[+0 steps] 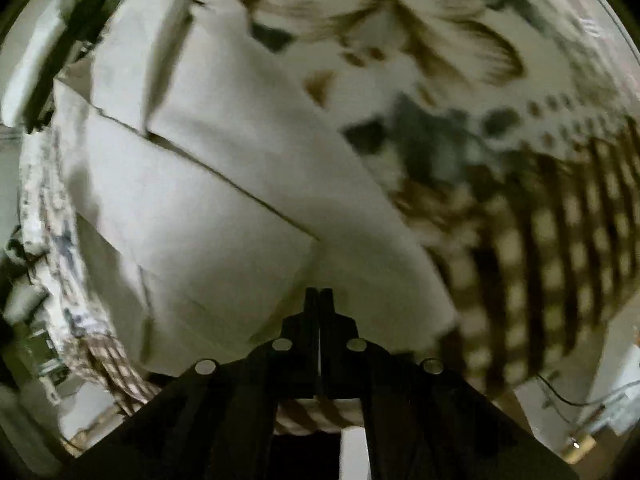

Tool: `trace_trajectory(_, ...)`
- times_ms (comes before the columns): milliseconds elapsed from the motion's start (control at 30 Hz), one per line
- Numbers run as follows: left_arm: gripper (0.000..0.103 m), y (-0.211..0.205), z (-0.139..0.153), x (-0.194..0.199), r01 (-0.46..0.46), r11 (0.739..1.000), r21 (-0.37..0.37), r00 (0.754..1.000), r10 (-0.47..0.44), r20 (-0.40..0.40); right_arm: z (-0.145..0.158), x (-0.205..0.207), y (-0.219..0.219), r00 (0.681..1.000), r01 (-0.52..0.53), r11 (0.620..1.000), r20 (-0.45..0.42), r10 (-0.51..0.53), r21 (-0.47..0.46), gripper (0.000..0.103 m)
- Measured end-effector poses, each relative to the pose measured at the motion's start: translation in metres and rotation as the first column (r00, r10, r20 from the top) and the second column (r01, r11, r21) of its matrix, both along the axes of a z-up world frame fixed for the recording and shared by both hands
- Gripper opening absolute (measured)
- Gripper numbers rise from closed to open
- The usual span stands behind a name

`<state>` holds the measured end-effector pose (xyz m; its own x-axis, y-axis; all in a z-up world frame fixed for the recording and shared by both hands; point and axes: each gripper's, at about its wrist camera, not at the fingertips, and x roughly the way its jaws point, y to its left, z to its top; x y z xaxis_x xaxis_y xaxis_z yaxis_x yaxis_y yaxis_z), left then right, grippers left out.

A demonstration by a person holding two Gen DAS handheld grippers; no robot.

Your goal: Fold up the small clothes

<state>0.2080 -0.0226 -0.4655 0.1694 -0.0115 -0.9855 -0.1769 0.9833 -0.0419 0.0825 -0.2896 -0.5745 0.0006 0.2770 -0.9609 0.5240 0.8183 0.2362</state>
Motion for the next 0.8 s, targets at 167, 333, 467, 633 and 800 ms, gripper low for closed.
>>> trace_trajectory(167,0.083,-0.018,0.004,0.065,0.021,1.000,0.008,0.997,-0.021,0.068,0.004,-0.014,-0.034,0.998,-0.003,1.000,-0.067,0.005,0.029,0.000)
trace_trajectory(333,0.083,-0.034,-0.007,0.148,0.090,0.993,0.082,0.989,-0.099,0.113,0.035,0.030,-0.068,0.999,0.022,0.998,0.027,-0.023,0.058,0.018)
trace_trajectory(467,0.083,-0.041,-0.035,0.211,0.137,0.973,0.186,0.983,-0.156,0.096,0.059,0.106,-0.090,0.988,0.023,0.998,0.152,-0.033,0.065,0.041)
trace_trajectory(633,0.083,-0.017,-0.077,0.251,0.124,0.951,0.282,0.991,-0.130,0.002,0.081,0.220,-0.099,0.956,-0.021,0.999,0.294,0.011,0.029,0.042)
trace_trajectory(800,0.087,0.012,-0.095,0.262,0.099,0.973,0.207,0.995,-0.096,-0.025,0.053,0.313,-0.076,0.965,-0.078,0.992,0.243,0.101,-0.099,0.042)
